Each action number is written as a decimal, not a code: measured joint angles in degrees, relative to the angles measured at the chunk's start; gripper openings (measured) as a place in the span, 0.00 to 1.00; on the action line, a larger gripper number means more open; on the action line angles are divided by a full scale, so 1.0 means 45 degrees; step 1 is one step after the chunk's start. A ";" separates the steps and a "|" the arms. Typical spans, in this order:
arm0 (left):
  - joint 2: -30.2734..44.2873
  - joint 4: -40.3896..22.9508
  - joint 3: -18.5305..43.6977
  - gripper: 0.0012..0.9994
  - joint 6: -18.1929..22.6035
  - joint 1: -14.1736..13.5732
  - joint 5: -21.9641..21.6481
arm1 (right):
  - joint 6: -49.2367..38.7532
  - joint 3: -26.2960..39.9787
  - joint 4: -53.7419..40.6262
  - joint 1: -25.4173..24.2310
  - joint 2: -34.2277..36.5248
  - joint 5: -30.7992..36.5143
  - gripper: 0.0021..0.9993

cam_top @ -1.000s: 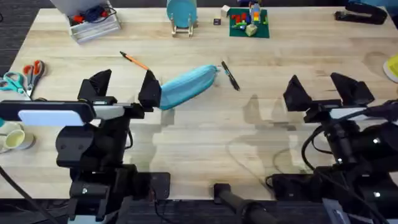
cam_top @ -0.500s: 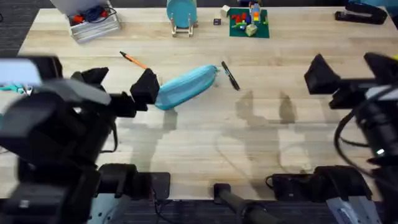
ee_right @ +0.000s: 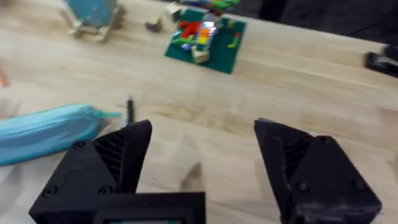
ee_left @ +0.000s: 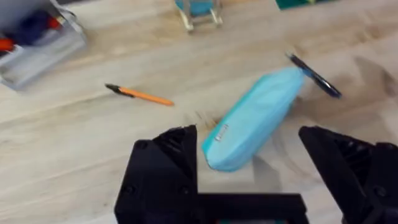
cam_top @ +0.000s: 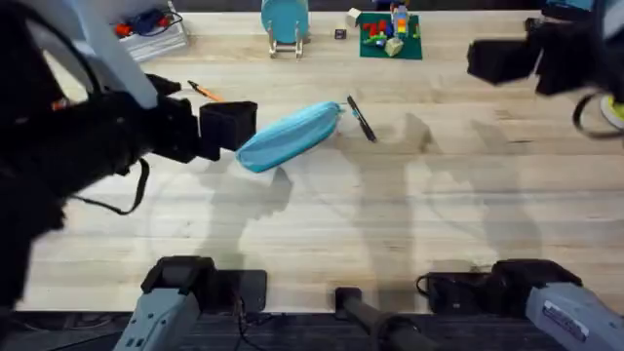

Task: Unzip the bag, pick up the pens from the table one at a time and place them inside, then zip the bag closed.

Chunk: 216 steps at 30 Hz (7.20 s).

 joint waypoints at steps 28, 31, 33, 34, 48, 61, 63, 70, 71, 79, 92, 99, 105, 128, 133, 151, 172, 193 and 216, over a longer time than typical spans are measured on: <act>0.1165 -0.2678 0.1442 0.99 0.2915 0.0000 0.2675 | -0.7012 0.3924 -0.4641 -0.0010 0.4050 -0.5774 1.00; 0.1165 -0.2678 0.1442 0.99 0.2949 0.0004 0.2554 | -0.7236 0.3924 -0.4637 -0.0010 0.4046 -0.5784 1.00; 0.1165 -0.2678 0.1442 0.99 0.2949 0.0004 0.2522 | -0.7324 0.3924 -0.4633 -0.0010 0.4050 -0.5807 1.00; 0.1165 -0.2678 0.1442 0.99 0.2954 0.0004 0.2506 | -0.7347 0.3924 -0.4632 -0.0010 0.4047 -0.5813 1.00; 0.1165 -0.3369 0.1447 1.00 0.4318 0.0004 0.2100 | -0.7424 0.3924 -0.4630 -0.0010 0.4048 -0.5813 1.00; 0.1856 -0.4112 0.0891 1.00 0.8036 0.0004 0.1575 | -0.7608 0.3924 -0.4622 -0.0010 0.4046 -0.5813 1.00; 0.2136 -0.3660 0.0592 1.00 0.8267 0.0004 0.1467 | -0.7613 0.3924 -0.4622 -0.0010 0.4046 -0.5813 1.00; 0.3490 -0.2430 0.0213 1.00 0.8530 0.0004 0.1472 | -0.7657 0.3924 -0.4622 -0.0010 0.4050 -0.5813 1.00; 0.3681 -0.2343 0.0213 1.00 0.8547 0.0004 0.1476 | -0.7657 0.3924 -0.4622 -0.0010 0.4049 -0.5813 1.00; 0.5169 -0.2056 0.0213 1.00 0.8617 0.0438 0.1535 | -0.7657 0.3924 -0.4622 -0.0010 0.4046 -0.5813 1.00; 0.5712 -0.1937 0.0119 1.00 0.9451 0.1826 0.2279 | -0.7657 0.3924 -0.4627 -0.0010 0.4051 -0.5813 1.00; 0.7272 -0.1500 -0.0544 1.00 0.9676 0.1826 0.2552 | -0.7657 0.3924 -0.4622 -0.0010 0.4046 -0.5813 1.00; 0.7952 -0.0860 -0.0579 1.00 0.9784 0.1826 0.3188 | -0.7657 0.3924 -0.4622 -0.0010 0.4050 -0.5813 1.00; 0.8811 -0.0178 -0.0579 0.47 0.9860 0.1826 0.3906 | -0.7657 0.3924 -0.4622 -0.0010 0.4048 -0.5813 1.00; 0.8815 -0.0089 -0.0579 0.06 0.9944 0.1821 0.3919 | -0.7657 0.3924 -0.4622 -0.0010 0.4046 -0.5813 1.00; 0.8815 -0.0137 -0.0579 0.04 0.9943 0.1816 0.3948 | -0.8645 0.3924 -0.4466 -0.0010 0.4046 -0.5813 1.00; 0.8815 -0.0139 -0.0579 0.04 0.9943 0.1816 0.3948 | -0.8497 0.5767 -0.2492 -0.0005 0.6767 -0.7881 0.99; 0.8815 -0.0152 -0.0579 0.04 0.9943 0.1816 0.3948 | -1.2946 0.7960 -0.3943 0.0646 0.9360 -0.7389 1.00; 0.8815 -0.0181 -0.0579 0.04 0.9943 0.1816 0.3953 | -1.5662 0.7965 -0.4735 0.1302 0.9935 -0.6413 1.00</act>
